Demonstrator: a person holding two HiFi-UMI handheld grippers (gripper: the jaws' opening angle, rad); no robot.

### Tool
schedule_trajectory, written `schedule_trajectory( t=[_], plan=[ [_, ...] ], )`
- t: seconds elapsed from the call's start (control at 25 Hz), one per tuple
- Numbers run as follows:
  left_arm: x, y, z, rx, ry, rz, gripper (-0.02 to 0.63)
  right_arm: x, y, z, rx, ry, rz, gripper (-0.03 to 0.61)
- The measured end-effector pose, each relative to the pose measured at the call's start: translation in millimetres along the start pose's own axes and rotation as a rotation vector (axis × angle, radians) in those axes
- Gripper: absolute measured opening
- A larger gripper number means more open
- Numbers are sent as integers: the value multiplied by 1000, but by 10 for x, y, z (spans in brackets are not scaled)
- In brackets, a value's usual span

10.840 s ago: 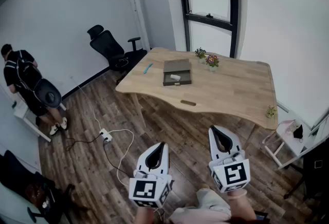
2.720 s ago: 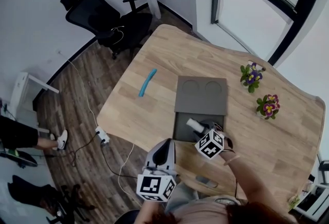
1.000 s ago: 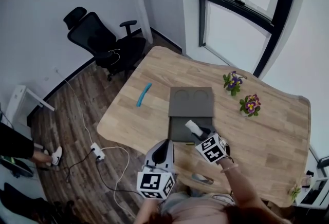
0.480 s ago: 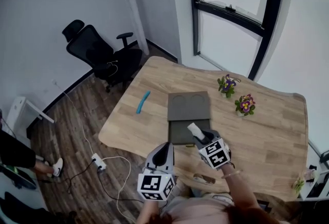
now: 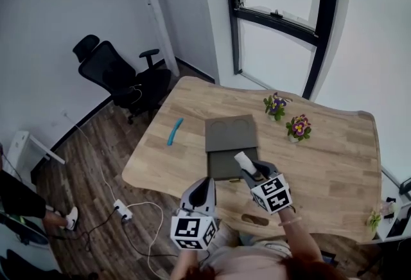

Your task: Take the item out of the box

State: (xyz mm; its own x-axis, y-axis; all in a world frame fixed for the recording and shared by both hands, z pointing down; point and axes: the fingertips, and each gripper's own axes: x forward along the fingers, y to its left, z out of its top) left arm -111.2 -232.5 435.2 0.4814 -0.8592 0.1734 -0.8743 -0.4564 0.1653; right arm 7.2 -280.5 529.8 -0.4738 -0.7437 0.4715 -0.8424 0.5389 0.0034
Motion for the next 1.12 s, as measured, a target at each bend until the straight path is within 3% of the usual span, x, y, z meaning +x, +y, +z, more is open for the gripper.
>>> schedule_trajectory(
  t=[0.64, 1.12],
  plan=[
    [-226, -294, 150, 33, -38, -77, 2, -705, 99, 317, 81, -168, -45, 140],
    [-448, -382, 206, 47, -61, -106, 2, -1065, 231, 352, 109, -232, -89, 140]
  ],
)
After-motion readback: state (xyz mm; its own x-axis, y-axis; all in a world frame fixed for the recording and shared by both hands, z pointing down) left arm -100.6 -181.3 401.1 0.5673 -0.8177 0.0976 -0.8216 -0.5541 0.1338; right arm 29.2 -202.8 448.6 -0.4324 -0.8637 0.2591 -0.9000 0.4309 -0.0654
